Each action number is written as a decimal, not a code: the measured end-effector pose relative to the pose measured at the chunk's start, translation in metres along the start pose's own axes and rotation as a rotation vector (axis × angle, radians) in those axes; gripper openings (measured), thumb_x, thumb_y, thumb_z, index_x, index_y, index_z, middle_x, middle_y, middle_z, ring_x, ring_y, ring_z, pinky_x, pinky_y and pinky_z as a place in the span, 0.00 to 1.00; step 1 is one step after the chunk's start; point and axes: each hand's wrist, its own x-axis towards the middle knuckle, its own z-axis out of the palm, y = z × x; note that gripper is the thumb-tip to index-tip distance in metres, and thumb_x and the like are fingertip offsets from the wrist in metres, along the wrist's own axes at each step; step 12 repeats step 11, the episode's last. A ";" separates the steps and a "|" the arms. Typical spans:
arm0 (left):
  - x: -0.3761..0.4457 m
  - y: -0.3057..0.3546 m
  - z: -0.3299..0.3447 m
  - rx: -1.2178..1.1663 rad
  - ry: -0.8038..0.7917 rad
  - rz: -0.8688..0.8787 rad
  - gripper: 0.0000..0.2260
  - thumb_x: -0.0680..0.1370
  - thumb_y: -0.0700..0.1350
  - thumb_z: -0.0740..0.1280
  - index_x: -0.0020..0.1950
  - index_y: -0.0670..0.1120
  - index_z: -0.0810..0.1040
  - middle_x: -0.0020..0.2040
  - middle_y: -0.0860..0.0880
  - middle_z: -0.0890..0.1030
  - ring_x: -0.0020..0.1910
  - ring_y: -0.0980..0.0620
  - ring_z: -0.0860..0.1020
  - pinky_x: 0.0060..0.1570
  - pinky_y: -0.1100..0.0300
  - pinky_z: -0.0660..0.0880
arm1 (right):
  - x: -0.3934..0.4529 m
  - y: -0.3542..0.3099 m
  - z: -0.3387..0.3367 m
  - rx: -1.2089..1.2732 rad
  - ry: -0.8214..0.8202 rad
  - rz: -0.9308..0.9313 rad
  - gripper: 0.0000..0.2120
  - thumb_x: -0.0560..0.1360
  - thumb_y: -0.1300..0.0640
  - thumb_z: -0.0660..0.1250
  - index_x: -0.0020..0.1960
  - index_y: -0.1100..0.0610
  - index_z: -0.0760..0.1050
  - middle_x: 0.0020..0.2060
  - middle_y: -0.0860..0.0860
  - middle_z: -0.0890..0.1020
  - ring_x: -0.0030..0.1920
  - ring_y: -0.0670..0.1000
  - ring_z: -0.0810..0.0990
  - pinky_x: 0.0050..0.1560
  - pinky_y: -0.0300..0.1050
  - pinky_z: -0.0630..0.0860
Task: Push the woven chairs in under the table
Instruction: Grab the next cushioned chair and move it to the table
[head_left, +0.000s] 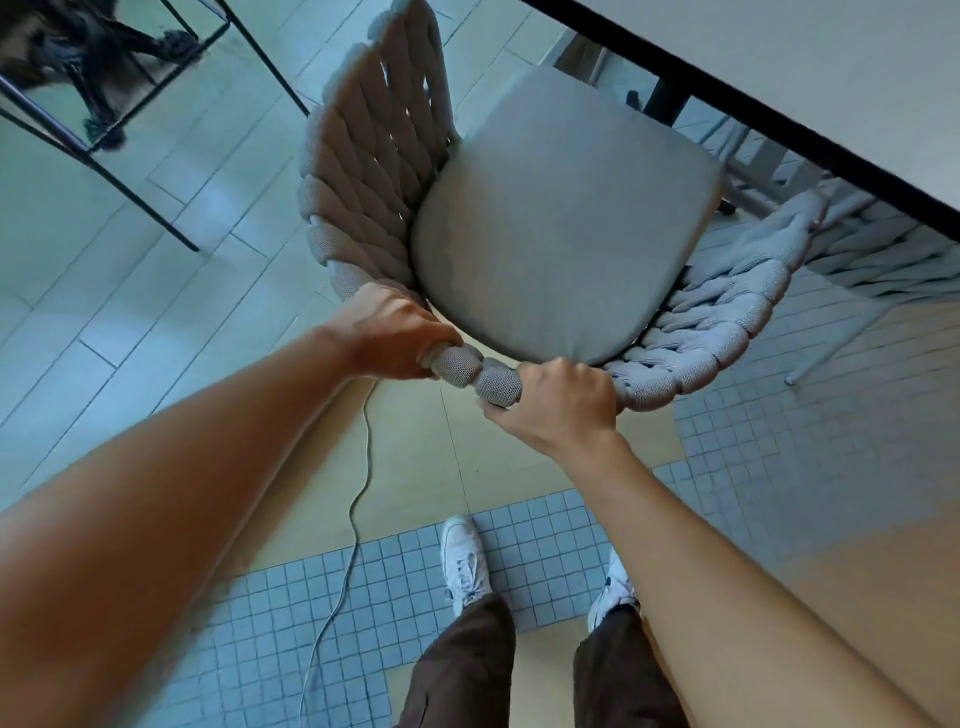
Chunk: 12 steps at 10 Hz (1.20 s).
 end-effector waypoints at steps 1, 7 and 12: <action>-0.002 0.004 0.006 -0.027 0.031 -0.012 0.22 0.75 0.65 0.59 0.67 0.63 0.73 0.56 0.59 0.84 0.53 0.49 0.82 0.51 0.55 0.77 | -0.005 -0.004 -0.004 -0.003 -0.008 0.028 0.27 0.64 0.26 0.67 0.39 0.51 0.83 0.30 0.52 0.82 0.34 0.58 0.83 0.35 0.46 0.63; 0.005 0.002 0.001 -0.049 -0.023 -0.002 0.28 0.68 0.67 0.71 0.67 0.64 0.74 0.56 0.61 0.83 0.54 0.51 0.81 0.54 0.56 0.76 | 0.002 0.013 -0.017 0.091 -0.188 -0.013 0.29 0.70 0.25 0.61 0.53 0.48 0.78 0.48 0.50 0.84 0.49 0.57 0.83 0.43 0.49 0.69; -0.003 0.088 -0.076 -0.154 -0.208 -0.219 0.34 0.71 0.77 0.59 0.71 0.61 0.72 0.64 0.54 0.79 0.65 0.48 0.77 0.60 0.50 0.74 | -0.041 0.087 -0.109 0.087 -0.430 -0.087 0.44 0.76 0.25 0.52 0.82 0.50 0.51 0.82 0.53 0.51 0.81 0.54 0.52 0.78 0.62 0.48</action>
